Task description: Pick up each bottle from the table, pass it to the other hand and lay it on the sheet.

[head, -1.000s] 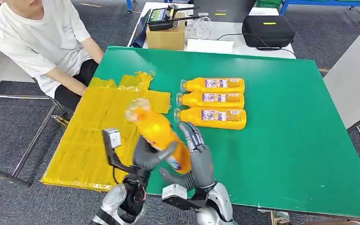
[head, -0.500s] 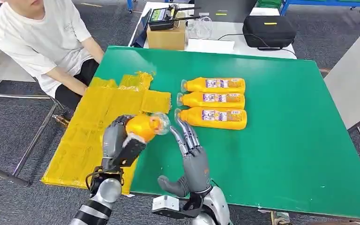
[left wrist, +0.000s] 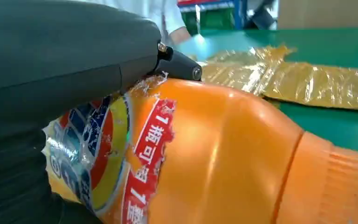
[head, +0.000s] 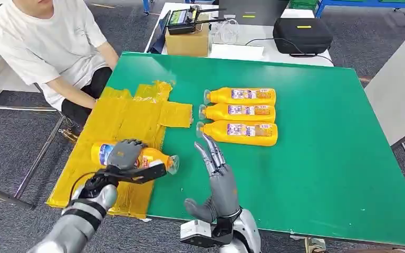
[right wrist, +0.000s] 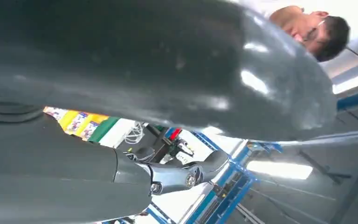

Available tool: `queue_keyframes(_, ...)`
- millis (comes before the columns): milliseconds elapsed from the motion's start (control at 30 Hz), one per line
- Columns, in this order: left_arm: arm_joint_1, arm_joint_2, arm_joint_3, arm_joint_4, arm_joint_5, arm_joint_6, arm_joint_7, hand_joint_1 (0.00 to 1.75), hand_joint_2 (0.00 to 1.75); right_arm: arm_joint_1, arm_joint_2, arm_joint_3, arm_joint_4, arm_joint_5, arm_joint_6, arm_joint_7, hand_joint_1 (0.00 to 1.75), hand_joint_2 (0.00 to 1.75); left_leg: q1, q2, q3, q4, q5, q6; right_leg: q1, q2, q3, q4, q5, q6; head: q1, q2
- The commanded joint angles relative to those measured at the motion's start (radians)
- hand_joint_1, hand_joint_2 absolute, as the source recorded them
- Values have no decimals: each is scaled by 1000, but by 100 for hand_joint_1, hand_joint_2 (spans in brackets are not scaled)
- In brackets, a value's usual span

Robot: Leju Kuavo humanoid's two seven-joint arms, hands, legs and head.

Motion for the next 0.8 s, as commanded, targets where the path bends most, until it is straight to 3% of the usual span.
queue_keyframes(33,-138,18,-37,304,56,-73,-44,0,175,-60,-6,-16,105,-43,1,-29,0,0,1,1,4,-3,2,3,2,2,3,-3,3,-5,0,0)
queue_keyframes(333,-139,15,-31,295,86,-96,-49,0,175,-58,-4,-18,112,-56,2,-32,0,0,1,1,7,-3,3,4,3,1,7,-3,4,-6,0,0)
queue_keyframes(500,-87,-68,153,167,502,-296,-206,0,175,-76,11,-22,191,-106,-26,-81,0,0,0,0,10,-2,2,3,1,0,10,-1,2,-4,0,0)
queue_keyframes(600,-8,-86,134,-24,733,-359,-223,0,175,-78,12,-29,209,-125,-43,-97,0,0,0,0,11,-2,1,3,1,0,11,-2,1,-3,0,0)
queue_keyframes(733,117,-183,140,-357,928,-177,-212,0,175,-47,-8,-52,172,-72,-83,-56,0,0,1,-3,7,-1,1,5,2,-2,10,-3,1,-4,0,0)
queue_keyframes(800,182,-214,111,-520,858,80,-296,0,175,-32,-26,-82,155,26,-137,16,0,0,1,-3,5,1,0,5,2,-2,6,-2,0,-4,0,0)
